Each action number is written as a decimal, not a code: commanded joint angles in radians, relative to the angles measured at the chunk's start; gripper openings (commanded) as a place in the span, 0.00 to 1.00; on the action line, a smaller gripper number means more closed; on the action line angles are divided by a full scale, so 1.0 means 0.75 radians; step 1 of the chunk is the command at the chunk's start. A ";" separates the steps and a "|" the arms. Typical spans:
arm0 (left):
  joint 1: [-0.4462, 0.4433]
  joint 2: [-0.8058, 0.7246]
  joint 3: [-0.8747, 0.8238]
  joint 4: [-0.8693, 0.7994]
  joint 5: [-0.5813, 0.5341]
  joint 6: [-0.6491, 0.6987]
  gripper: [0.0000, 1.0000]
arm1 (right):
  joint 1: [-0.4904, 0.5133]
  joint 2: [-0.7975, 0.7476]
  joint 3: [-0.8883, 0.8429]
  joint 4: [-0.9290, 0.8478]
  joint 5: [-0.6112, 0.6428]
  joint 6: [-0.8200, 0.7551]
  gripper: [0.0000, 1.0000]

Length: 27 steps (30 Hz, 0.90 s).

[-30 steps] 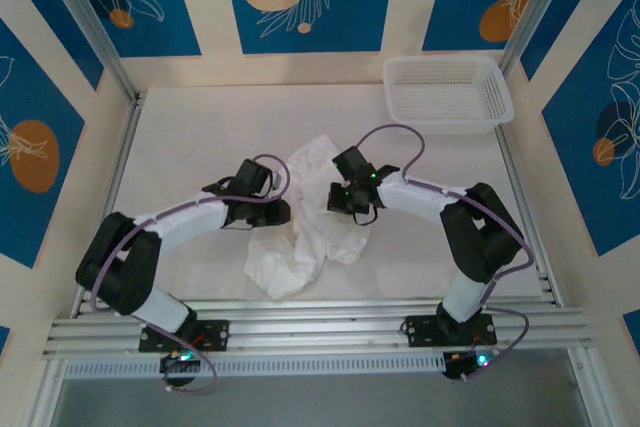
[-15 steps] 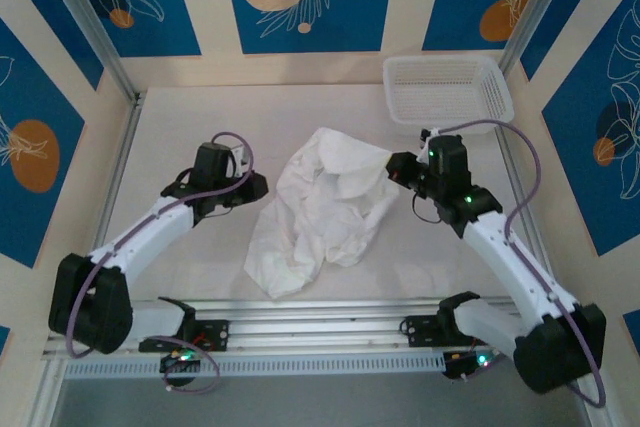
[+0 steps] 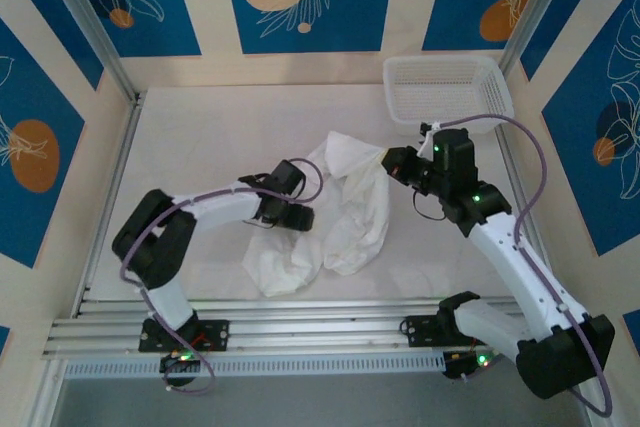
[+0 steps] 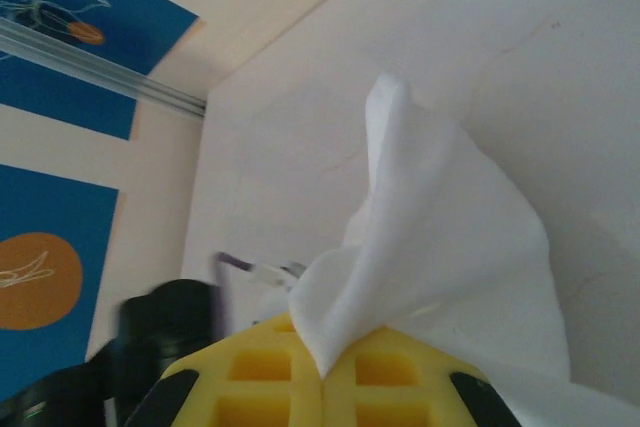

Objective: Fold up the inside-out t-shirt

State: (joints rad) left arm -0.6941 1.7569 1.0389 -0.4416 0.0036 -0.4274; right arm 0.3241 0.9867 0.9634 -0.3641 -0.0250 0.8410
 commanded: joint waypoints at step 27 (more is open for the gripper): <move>0.482 -0.783 -0.089 -0.103 0.031 -0.111 0.08 | -0.389 -0.199 -0.416 -0.006 -0.163 0.342 0.00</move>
State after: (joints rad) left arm -0.3321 1.1484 1.0355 -0.5159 -0.0250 -0.4664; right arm 0.0223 0.8009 0.8417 -0.4179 -0.0559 0.9577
